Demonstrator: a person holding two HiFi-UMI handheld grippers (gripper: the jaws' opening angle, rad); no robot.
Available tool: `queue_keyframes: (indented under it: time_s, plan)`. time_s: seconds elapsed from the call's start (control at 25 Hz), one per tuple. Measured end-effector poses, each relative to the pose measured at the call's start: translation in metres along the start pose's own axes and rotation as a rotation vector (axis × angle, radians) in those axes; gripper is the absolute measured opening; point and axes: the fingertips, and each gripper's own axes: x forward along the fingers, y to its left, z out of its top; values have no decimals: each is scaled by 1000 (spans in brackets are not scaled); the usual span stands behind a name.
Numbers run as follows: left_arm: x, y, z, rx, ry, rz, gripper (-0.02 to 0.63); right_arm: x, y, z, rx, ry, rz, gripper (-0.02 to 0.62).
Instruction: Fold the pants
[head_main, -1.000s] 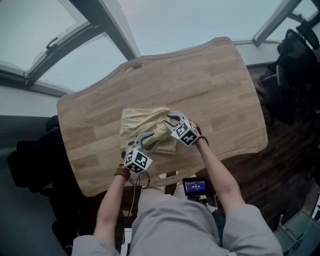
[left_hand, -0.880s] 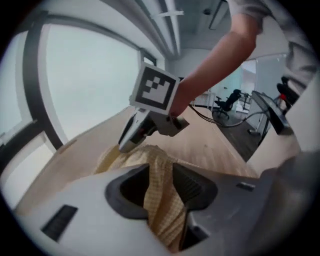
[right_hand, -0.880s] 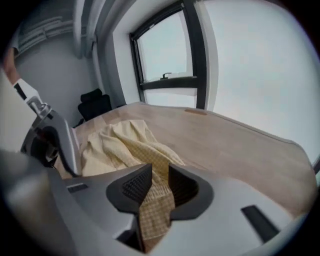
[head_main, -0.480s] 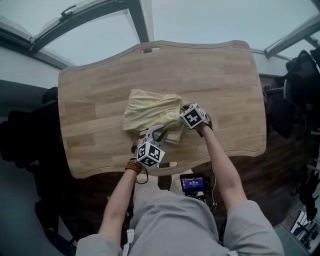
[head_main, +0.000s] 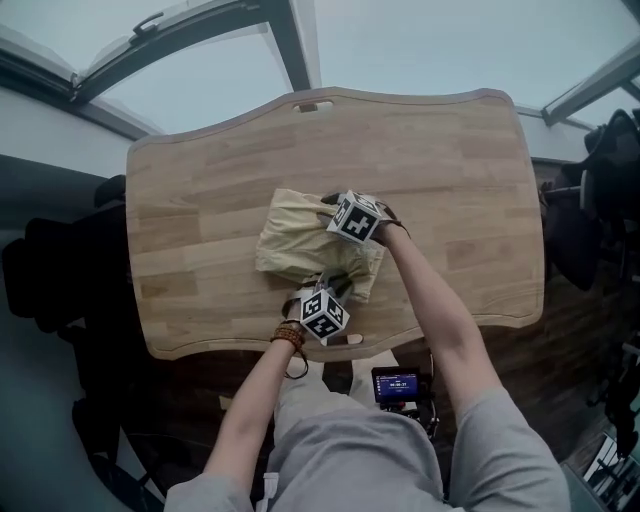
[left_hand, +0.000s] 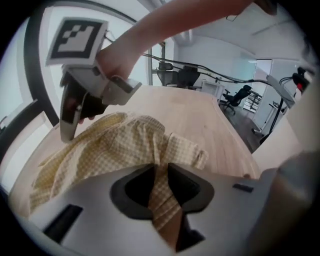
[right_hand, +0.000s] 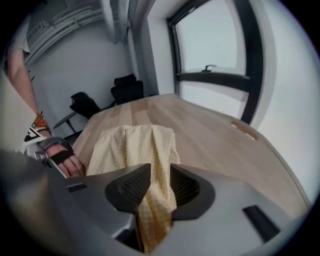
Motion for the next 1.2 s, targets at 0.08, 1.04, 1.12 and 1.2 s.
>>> queue_keyframes:
  time_s: [0.08,1.04,1.12,1.2]
  plan:
    - [0,-1,0,-11,0,3,89,23,4,-10,-75,107,29,63]
    - [-55,-8,3,-186,-164,95,81,-140,47,-110,489,-286,-352,72]
    - [-76,24,-14,-129,-160,221,82,-136,79,-102,461,-267,-288,85]
    - [-95,63,-38,2,-103,325,94,-115,108,-102,426,-186,-225,169]
